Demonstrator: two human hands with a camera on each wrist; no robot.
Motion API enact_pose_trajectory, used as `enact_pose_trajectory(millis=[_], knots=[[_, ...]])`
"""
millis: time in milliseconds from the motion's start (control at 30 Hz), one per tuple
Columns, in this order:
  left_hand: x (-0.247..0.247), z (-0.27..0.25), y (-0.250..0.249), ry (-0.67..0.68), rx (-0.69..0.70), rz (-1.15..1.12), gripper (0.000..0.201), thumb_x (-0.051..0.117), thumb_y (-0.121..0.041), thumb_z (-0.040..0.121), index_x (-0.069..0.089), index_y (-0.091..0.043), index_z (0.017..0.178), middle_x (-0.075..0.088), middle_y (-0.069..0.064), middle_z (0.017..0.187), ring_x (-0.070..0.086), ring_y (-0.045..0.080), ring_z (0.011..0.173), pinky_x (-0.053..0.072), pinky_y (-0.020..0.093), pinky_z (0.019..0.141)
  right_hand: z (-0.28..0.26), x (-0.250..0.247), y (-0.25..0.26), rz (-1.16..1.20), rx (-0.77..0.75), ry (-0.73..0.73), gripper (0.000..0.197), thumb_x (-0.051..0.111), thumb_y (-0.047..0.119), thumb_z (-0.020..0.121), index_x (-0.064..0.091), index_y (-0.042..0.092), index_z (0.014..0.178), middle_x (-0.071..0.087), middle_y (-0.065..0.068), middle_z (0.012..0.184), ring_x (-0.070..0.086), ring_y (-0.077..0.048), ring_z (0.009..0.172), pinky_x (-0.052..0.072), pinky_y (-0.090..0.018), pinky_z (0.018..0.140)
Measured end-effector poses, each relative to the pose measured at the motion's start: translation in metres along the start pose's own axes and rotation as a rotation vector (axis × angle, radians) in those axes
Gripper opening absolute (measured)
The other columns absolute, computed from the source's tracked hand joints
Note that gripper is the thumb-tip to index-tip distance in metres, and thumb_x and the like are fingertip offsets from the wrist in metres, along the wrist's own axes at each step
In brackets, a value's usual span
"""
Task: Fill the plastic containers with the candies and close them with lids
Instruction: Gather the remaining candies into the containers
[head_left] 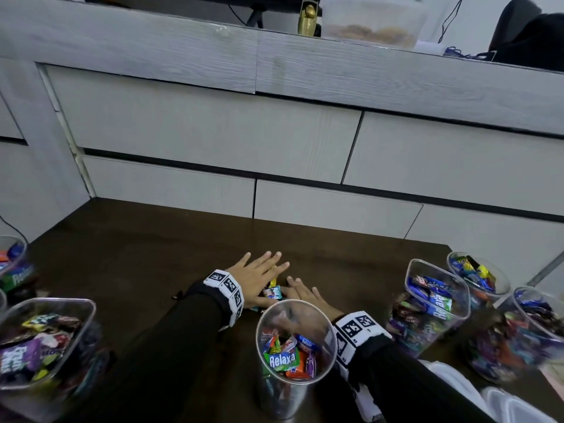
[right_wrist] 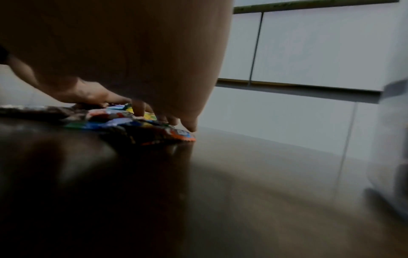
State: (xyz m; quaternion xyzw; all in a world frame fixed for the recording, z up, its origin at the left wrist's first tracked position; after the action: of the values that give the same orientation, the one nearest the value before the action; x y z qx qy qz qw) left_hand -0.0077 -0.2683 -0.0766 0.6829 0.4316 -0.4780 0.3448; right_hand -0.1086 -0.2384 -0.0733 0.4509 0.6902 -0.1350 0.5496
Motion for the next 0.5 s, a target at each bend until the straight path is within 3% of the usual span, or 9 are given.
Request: enact_pose_trajectory(millis=[100,233,367,500], knots=[[-0.005,0.002,-0.002,-0.018,-0.009,0.020,0.077,0.037,-0.062,0.095,0.007,-0.026,0.156,0.000,0.000,0.164,0.004,0.025,0.150,0.019,0.047,0.117,0.001,0.004,0.010,-0.080,-0.005,0.076,0.080,0.050,0.046,0.095,0.004,0.015,0.152,-0.006,-0.004,0.160,-0.008,-0.021,0.147,-0.001,-0.044,0.118],[-0.014,-0.007,-0.004,-0.123,-0.019,-0.008,0.066,0.042,-0.060,0.095,0.030,-0.024,0.149,0.029,0.006,0.150,0.031,0.025,0.132,0.036,0.040,0.104,-0.007,-0.004,0.015,-0.260,-0.017,-0.079,0.066,0.042,0.049,0.096,0.022,0.013,0.147,0.015,-0.009,0.156,0.018,-0.027,0.141,0.022,-0.046,0.113],[-0.011,-0.018,-0.010,-0.108,-0.050,-0.135,0.058,0.051,-0.053,0.094,0.038,-0.018,0.139,0.034,0.009,0.132,0.039,0.025,0.117,0.046,0.038,0.095,-0.018,-0.008,0.005,-0.354,0.094,-0.153,0.063,0.036,0.059,0.094,0.029,0.021,0.143,0.028,-0.010,0.143,0.032,-0.028,0.126,0.034,-0.044,0.098],[-0.011,-0.027,-0.018,-0.055,-0.101,-0.183,0.052,0.056,-0.045,0.093,0.039,-0.013,0.130,0.034,0.012,0.129,0.049,0.029,0.109,0.048,0.040,0.084,-0.024,-0.008,-0.001,-0.162,0.159,-0.123,0.054,0.044,0.054,0.093,0.035,0.025,0.138,0.031,-0.009,0.132,0.038,-0.028,0.118,0.046,-0.042,0.092]])
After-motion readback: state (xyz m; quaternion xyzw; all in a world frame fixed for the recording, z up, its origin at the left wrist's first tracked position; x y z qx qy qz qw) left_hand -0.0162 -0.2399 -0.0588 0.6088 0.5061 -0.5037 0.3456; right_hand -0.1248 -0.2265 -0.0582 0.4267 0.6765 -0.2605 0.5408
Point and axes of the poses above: each hand's wrist, its own z-axis towards the middle knuckle, its own x-axis out of the palm, y = z × x, the point moved 9 cm from there along z, towards the middle knuckle
